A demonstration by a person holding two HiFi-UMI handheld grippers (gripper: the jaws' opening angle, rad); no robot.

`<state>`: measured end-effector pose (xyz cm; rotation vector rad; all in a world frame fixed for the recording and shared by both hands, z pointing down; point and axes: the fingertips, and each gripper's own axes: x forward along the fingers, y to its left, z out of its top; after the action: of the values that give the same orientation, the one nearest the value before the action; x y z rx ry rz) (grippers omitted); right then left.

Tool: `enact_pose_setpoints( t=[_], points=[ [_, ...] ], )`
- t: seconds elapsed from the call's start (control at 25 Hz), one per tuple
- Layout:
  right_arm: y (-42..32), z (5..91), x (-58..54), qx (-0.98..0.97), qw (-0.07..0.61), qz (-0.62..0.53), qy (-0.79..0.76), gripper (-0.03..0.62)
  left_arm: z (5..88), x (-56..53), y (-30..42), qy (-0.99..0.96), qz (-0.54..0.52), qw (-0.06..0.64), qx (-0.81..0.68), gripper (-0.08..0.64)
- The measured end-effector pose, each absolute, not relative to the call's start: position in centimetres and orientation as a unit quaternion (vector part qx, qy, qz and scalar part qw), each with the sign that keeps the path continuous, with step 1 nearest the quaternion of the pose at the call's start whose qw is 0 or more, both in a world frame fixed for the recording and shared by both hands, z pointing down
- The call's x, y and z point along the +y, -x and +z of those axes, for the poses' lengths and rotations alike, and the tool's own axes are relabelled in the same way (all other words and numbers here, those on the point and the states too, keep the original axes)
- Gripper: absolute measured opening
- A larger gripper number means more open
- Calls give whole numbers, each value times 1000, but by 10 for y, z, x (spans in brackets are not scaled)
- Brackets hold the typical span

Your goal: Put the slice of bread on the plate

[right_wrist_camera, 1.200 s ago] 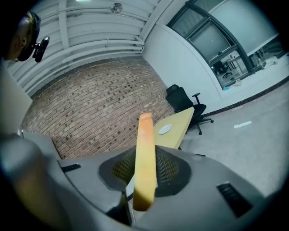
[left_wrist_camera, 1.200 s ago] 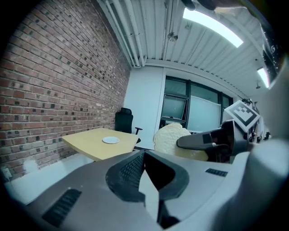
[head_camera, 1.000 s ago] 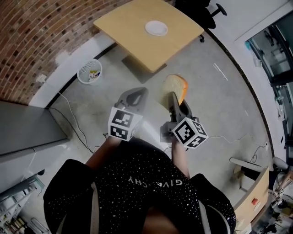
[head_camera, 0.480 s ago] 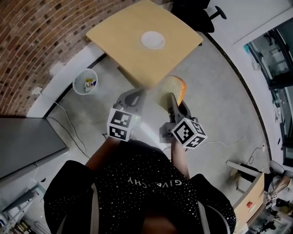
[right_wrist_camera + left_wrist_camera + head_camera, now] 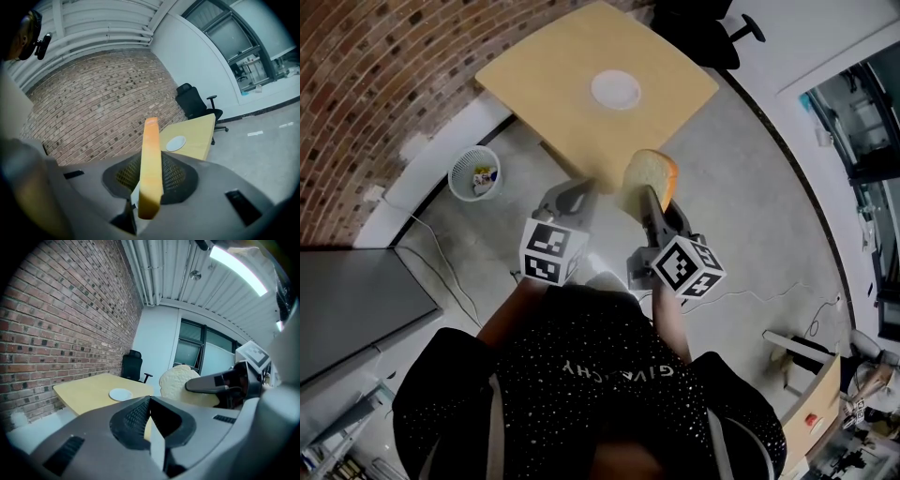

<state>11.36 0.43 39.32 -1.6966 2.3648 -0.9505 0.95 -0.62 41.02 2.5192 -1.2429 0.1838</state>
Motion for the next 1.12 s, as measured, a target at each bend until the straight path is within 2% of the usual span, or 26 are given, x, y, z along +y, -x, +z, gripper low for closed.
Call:
enact_pose_setpoints(
  t=[0.76,1.12],
  points=[
    [-129,398,16,770,44,-312,555,94,415,7,-17,-877,57,169,-445,9],
    [-141,407,-20,770,39,-324,548,94,419,-30,-28,-871,70,172,-454,9]
  ],
)
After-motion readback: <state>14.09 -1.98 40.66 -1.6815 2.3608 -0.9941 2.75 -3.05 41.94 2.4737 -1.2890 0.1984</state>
